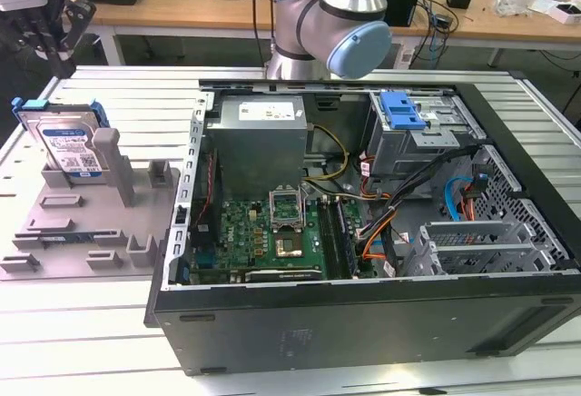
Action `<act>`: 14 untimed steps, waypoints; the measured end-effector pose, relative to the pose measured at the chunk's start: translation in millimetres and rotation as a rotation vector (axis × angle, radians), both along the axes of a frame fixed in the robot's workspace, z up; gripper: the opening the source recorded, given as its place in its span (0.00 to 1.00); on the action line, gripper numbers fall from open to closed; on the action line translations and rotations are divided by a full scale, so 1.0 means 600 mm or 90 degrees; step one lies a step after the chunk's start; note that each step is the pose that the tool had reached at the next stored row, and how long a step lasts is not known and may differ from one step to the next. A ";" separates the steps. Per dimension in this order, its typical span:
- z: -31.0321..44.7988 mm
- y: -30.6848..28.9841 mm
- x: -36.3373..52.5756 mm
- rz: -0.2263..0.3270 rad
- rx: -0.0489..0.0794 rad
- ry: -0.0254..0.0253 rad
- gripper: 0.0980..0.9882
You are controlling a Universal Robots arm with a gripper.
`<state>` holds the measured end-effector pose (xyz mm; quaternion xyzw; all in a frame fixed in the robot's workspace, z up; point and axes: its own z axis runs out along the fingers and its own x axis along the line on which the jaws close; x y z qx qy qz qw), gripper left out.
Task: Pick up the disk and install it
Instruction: 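Reach for the disk, then pick up the disk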
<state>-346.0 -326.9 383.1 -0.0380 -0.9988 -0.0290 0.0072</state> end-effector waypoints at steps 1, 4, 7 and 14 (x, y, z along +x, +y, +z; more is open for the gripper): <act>0.000 0.0000 0.000 0.000 0.000 0.0001 0.01; 0.000 0.0000 0.000 0.000 0.000 0.0004 0.01; 0.000 0.0000 0.000 0.000 0.000 0.0005 0.01; 0.000 0.0000 0.000 0.000 0.000 0.0006 0.01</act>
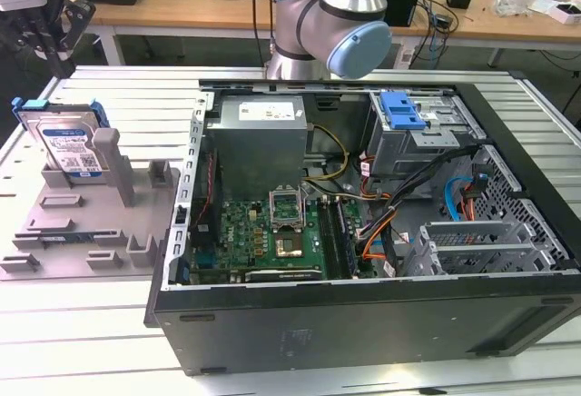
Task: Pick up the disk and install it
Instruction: 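Pick up the disk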
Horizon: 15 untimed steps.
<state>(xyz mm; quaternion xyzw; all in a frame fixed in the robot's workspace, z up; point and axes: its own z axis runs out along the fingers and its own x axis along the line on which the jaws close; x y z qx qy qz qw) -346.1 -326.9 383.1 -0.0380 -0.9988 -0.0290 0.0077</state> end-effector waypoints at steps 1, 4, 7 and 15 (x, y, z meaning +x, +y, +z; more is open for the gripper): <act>0.000 0.0000 0.000 0.000 0.000 0.0000 0.01; 0.000 0.0000 0.000 0.030 0.000 0.0000 0.01; 0.000 0.0000 0.000 0.066 0.000 0.0000 0.01; -0.002 0.0000 0.000 0.247 0.000 0.0000 0.01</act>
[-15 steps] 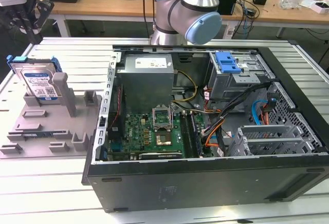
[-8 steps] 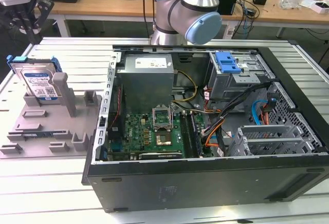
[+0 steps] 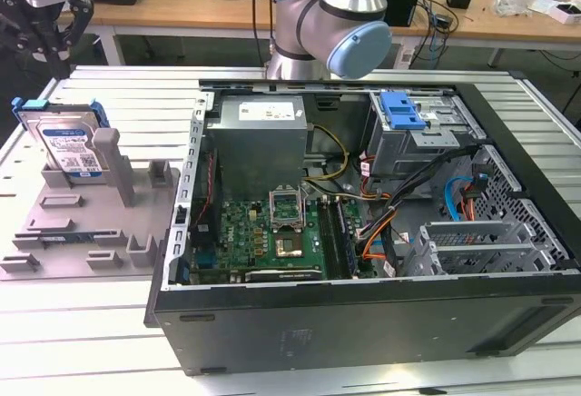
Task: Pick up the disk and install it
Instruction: 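Pick up the disk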
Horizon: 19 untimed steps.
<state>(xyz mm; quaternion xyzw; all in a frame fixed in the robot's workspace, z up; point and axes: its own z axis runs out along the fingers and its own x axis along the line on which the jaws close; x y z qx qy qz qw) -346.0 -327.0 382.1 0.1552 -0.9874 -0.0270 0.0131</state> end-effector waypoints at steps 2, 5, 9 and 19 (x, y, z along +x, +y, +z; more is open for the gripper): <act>-0.001 0.0000 0.000 0.044 0.000 0.0000 0.01; -0.003 0.0000 0.000 0.114 0.000 0.0000 0.01; -0.006 0.0000 0.000 0.176 0.000 0.0000 0.01; -0.008 0.0001 0.012 0.323 0.000 0.0002 0.43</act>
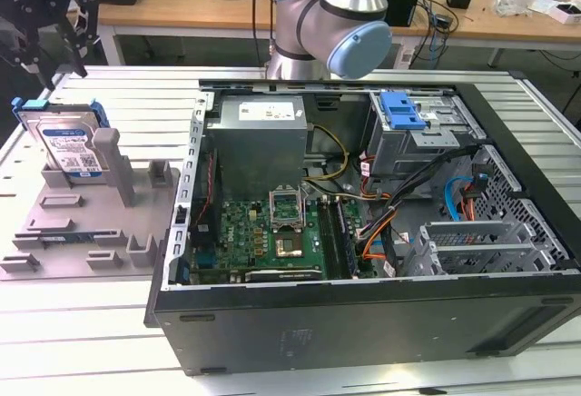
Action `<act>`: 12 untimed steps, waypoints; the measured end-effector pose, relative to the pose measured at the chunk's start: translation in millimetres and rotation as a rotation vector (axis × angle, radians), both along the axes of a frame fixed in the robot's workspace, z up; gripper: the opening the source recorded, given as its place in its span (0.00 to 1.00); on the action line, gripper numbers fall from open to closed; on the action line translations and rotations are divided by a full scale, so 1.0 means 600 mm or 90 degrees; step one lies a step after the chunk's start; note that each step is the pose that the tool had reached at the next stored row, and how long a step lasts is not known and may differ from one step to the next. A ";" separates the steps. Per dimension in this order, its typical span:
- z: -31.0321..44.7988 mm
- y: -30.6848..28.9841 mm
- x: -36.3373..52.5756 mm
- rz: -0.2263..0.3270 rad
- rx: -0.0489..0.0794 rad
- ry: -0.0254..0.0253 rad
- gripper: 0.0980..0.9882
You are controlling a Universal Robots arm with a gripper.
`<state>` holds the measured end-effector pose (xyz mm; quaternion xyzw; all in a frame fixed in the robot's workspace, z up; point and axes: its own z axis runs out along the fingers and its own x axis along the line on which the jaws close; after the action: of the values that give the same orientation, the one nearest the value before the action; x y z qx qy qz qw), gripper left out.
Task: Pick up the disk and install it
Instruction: 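Pick up the disk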
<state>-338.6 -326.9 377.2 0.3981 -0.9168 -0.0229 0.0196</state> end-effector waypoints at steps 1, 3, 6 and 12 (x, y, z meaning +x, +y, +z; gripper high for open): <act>0.000 0.0000 0.000 0.008 0.000 0.0000 0.43; 0.000 -0.0001 0.001 0.027 -0.001 -0.0001 0.43; -0.001 -0.0001 0.001 0.073 -0.004 -0.0009 0.43; -0.003 0.0000 0.001 0.183 -0.011 -0.0139 0.43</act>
<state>-338.1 -326.9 375.4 0.5255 -0.8506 -0.0075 0.0162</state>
